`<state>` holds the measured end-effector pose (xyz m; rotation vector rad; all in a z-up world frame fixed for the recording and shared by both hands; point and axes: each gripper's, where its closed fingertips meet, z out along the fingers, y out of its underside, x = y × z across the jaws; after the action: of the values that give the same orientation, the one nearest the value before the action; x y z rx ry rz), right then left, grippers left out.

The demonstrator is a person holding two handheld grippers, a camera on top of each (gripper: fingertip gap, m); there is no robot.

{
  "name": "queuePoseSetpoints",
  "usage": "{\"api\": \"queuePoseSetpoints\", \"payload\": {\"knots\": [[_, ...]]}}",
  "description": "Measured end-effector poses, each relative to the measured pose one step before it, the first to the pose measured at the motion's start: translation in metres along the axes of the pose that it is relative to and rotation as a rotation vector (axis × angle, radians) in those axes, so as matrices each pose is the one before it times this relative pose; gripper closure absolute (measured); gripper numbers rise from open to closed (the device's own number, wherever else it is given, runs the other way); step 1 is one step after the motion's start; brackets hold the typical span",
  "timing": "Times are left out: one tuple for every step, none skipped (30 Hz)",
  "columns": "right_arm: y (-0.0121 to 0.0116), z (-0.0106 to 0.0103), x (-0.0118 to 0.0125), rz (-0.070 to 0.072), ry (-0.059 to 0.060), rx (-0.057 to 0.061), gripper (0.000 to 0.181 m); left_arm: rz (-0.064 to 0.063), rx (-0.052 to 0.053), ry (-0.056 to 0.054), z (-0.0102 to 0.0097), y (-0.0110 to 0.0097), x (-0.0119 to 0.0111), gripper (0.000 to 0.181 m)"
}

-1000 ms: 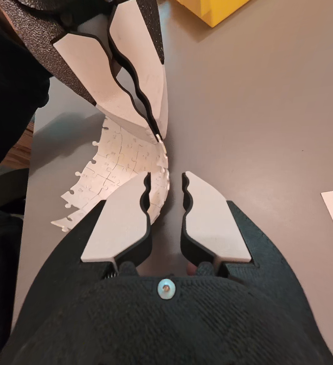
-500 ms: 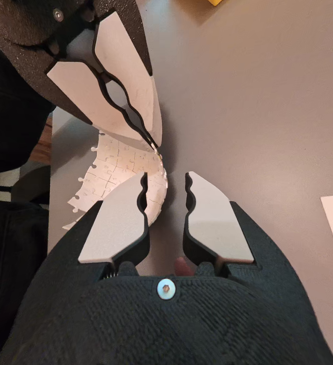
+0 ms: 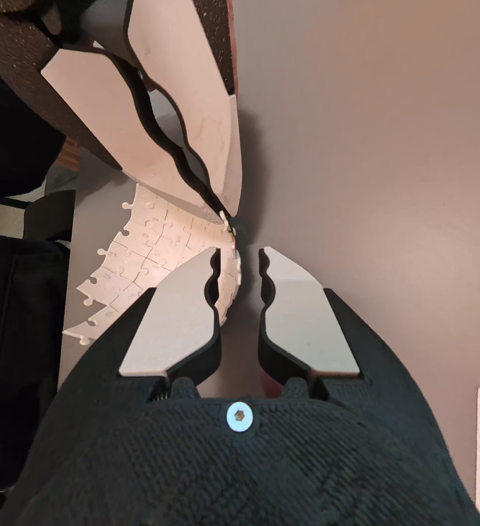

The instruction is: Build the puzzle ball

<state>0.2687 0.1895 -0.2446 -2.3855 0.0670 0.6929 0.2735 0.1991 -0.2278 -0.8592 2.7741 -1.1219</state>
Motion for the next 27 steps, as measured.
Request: {"api": "queuePoseSetpoints", "payload": {"knots": [[0.00063, 0.00168, -0.00027, -0.0045, -0.0032, -0.0063, 0.158, -0.0032, 0.0031, -0.0012, -0.00042, 0.00027, -0.00072, 0.180], [0.00109, 0.00133, -0.00084, -0.0007, -0.0060, -0.0089, 0.161, -0.0045, 0.0040, -0.0006, -0.00047, 0.00001, -0.00038, 0.180], [0.00088, 0.00089, -0.00072, -0.0013, -0.0032, -0.0071, 0.165, -0.0041, 0.0041, 0.0003, -0.00037, -0.00020, -0.00005, 0.180], [0.00017, 0.00084, -0.00045, -0.0034, -0.0011, 0.0012, 0.167, -0.0016, 0.0047, 0.0009, -0.00041, -0.00025, 0.00017, 0.180], [0.00015, 0.00068, -0.00145, -0.0021, -0.0063, 0.0019, 0.169, -0.0004, 0.0061, 0.0011, -0.00007, -0.00062, 0.00040, 0.180], [0.00084, 0.00037, -0.00119, 0.0003, -0.0050, -0.0023, 0.169, -0.0015, 0.0058, 0.0010, 0.00002, -0.00062, 0.00028, 0.180], [0.00119, 0.00012, -0.00004, 0.0040, 0.0025, -0.0041, 0.168, -0.0038, 0.0037, 0.0014, 0.00023, -0.00036, 0.00025, 0.180], [0.00086, -0.00005, 0.00059, 0.0040, 0.0052, -0.0020, 0.168, -0.0064, 0.0036, 0.0018, 0.00023, -0.00030, 0.00011, 0.180], [0.00034, -0.00020, -0.00005, -0.0009, -0.0004, 0.0028, 0.168, -0.0072, 0.0034, 0.0015, 0.00037, -0.00044, 0.00015, 0.180], [0.00037, -0.00018, 0.00043, 0.0015, 0.0009, 0.0038, 0.169, -0.0033, 0.0010, 0.0015, 0.00042, 0.00008, 0.00040, 0.180], [0.00048, -0.00011, 0.00102, 0.0072, 0.0034, 0.0021, 0.170, 0.0020, -0.0011, -0.0001, 0.00049, 0.00046, 0.00041, 0.180], [0.00001, -0.00019, 0.00078, 0.0064, 0.0015, 0.0035, 0.171, 0.0025, -0.0010, -0.0031, 0.00042, 0.00025, 0.00008, 0.180], [0.00004, -0.00011, -0.00027, 0.0042, -0.0038, 0.0032, 0.172, 0.0007, -0.0002, -0.0025, 0.00020, 0.00000, 0.00030, 0.180], [-0.00003, 0.00004, -0.00055, 0.0008, -0.0047, 0.0011, 0.173, 0.0015, 0.0003, -0.0012, 0.00020, -0.00014, 0.00057, 0.180], [0.00007, 0.00010, 0.00003, -0.0003, 0.0013, -0.0008, 0.173, 0.0027, -0.0015, -0.0042, 0.00006, -0.00003, 0.00016, 0.180], [-0.00027, 0.00001, 0.00016, -0.0018, 0.0034, -0.0016, 0.173, 0.0018, -0.0046, -0.0065, -0.00021, 0.00038, -0.00020, 0.180], [-0.00106, 0.00009, -0.00043, -0.0047, 0.0005, 0.0020, 0.173, 0.0016, -0.0056, -0.0039, -0.00028, 0.00051, 0.00015, 0.180], [-0.00110, 0.00031, -0.00072, -0.0055, -0.0004, 0.0022, 0.173, 0.0029, -0.0053, -0.0025, -0.00027, 0.00047, 0.00023, 0.180], [-0.00030, 0.00042, 0.00008, -0.0042, 0.0040, -0.0049, 0.173, 0.0037, -0.0038, -0.0036, -0.00016, 0.00027, 0.00004, 0.180], [-0.00001, 0.00051, 0.00009, -0.0066, 0.0044, -0.0056, 0.173, 0.0015, -0.0038, -0.0031, -0.00017, 0.00035, -0.00003, 0.180], [-0.00019, 0.00045, -0.00019, -0.0047, 0.0022, -0.0034, 0.173, -0.0019, -0.0032, -0.0018, -0.00023, 0.00042, -0.00010, 0.180], [-0.00042, 0.00029, -0.00059, -0.0016, -0.0007, -0.0019, 0.173, -0.0037, -0.0001, -0.0010, -0.00033, 0.00017, -0.00005, 0.180], [-0.00036, 0.00014, -0.00073, -0.0038, -0.0007, -0.0017, 0.173, -0.0031, 0.0029, 0.0006, -0.00034, -0.00012, 0.00010, 0.180], [-0.00025, -0.00007, -0.00038, -0.0071, 0.0017, -0.0028, 0.173, -0.0029, 0.0028, 0.0003, -0.00023, 0.00008, 0.00009, 0.180], [-0.00025, 0.00009, -0.00035, -0.0072, 0.0020, -0.0029, 0.173, -0.0027, 0.0014, -0.0001, -0.00019, 0.00026, 0.00006, 0.180], [-0.00032, 0.00015, -0.00028, -0.0047, 0.0011, -0.0019, 0.174, -0.0019, 0.0014, 0.0004, -0.00028, 0.00008, 0.00015, 0.180], [-0.00017, 0.00036, -0.00009, -0.0011, 0.0015, -0.0029, 0.174, -0.0003, 0.0013, 0.0013, -0.00018, 0.00002, 0.00035, 0.180]]}}
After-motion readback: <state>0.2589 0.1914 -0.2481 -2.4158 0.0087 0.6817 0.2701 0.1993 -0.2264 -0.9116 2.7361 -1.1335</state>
